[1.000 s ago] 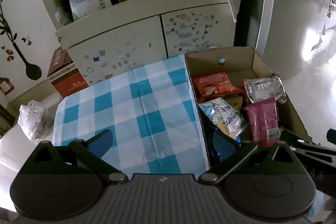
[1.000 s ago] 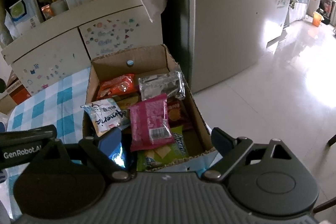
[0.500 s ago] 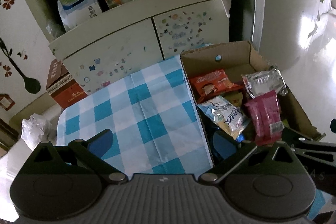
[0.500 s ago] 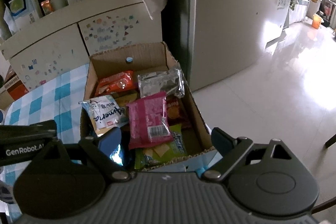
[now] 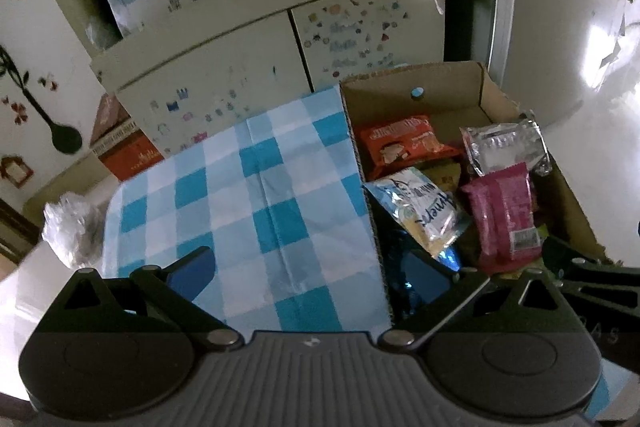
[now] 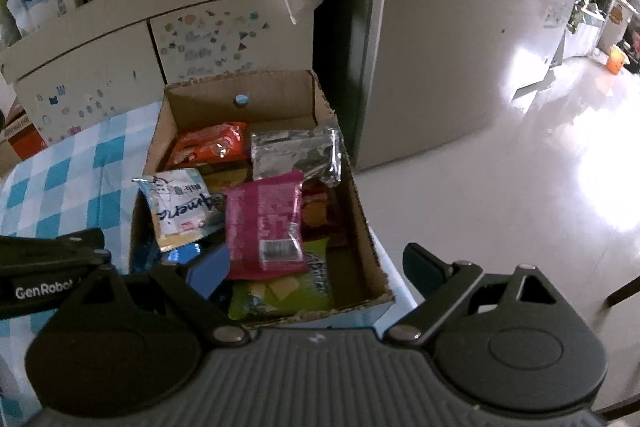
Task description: Organize snacks
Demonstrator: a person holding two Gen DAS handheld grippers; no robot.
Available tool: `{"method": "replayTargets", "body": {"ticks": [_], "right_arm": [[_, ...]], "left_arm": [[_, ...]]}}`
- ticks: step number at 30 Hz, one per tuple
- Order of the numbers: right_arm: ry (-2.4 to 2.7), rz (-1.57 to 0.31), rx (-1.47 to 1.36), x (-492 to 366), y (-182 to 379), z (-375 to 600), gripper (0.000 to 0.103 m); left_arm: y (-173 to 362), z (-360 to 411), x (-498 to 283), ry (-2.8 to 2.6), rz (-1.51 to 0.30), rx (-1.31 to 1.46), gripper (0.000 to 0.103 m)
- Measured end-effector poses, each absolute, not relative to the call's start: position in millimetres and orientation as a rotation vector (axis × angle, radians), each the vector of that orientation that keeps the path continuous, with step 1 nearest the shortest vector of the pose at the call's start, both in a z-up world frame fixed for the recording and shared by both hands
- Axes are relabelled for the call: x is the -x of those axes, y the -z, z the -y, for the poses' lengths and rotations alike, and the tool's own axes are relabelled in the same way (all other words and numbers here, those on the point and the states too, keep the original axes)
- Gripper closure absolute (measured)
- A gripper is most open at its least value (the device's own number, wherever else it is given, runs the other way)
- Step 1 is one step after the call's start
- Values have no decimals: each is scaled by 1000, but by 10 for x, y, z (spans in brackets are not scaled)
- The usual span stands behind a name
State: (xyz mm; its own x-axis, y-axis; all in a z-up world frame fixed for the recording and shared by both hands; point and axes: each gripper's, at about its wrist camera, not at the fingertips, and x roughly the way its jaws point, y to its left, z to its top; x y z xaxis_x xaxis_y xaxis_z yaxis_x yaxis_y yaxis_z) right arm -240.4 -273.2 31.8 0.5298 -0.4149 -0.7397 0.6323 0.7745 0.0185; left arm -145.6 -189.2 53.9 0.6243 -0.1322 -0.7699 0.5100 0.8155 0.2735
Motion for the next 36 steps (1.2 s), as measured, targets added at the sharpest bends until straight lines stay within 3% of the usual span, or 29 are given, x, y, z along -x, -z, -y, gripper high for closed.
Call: {"method": "replayTargets", "body": {"ticks": [13, 36], "right_arm": [[560, -845, -206, 2374, -319, 2888, 10], [540, -851, -227, 2354, -297, 2899, 9]], "left_arm": [[-376, 1933, 1459, 337, -918, -374, 0], [-339, 1920, 1428, 325, -928, -347, 0]]}}
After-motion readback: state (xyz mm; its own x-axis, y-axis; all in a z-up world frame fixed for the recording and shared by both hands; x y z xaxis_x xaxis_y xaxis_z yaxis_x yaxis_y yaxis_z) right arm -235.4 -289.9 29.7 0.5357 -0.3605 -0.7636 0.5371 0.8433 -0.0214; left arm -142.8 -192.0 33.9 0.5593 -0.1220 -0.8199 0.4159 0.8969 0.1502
